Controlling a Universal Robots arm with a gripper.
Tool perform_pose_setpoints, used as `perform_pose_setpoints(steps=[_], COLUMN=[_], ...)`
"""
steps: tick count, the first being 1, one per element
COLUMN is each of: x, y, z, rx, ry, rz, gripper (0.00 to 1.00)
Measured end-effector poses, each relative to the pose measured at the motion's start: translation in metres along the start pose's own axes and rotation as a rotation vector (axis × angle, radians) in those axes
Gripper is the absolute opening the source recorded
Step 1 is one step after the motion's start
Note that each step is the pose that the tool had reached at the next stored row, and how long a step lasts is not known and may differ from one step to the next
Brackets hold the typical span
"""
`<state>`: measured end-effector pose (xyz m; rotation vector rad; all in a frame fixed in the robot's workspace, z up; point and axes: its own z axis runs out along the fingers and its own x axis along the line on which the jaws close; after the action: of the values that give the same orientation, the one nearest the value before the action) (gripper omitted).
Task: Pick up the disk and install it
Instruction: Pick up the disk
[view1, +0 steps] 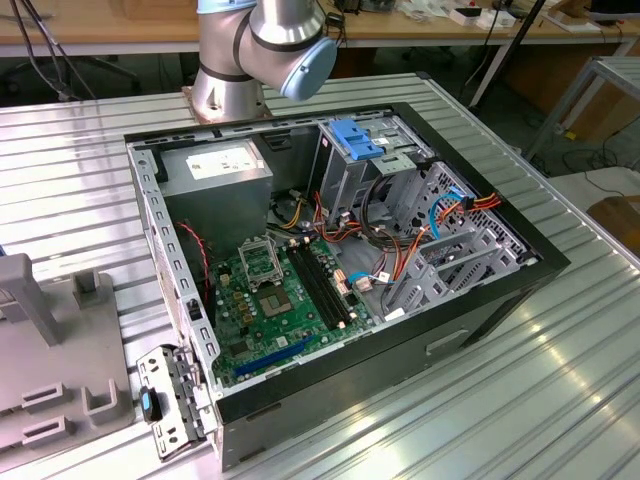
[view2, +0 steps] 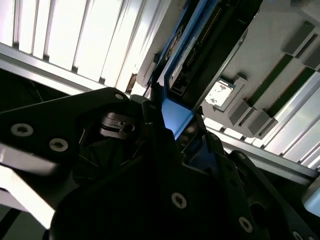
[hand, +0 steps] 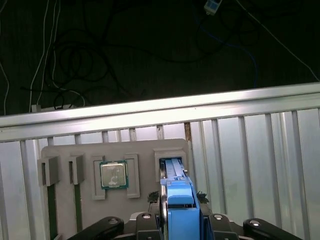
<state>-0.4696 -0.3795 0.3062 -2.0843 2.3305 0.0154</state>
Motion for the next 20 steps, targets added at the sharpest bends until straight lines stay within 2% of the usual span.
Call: perform_pose_setpoints(steps=[4, 6, 14, 20], x=[0.0000, 0.0000, 0.0000, 0.0000], y=[0.0000, 0.0000, 0.0000, 0.0000], z=[0.0000, 0.0001, 0.0001, 0.0000], rx=[0.0000, -0.0003, -0.0026, -0.0027], ry=[0.0000, -0.0001, -0.0004, -0.0004], rz=[-0.004, -0.022, -0.149, -0.151], gripper=[0.38, 0.38, 0.38, 0.38])
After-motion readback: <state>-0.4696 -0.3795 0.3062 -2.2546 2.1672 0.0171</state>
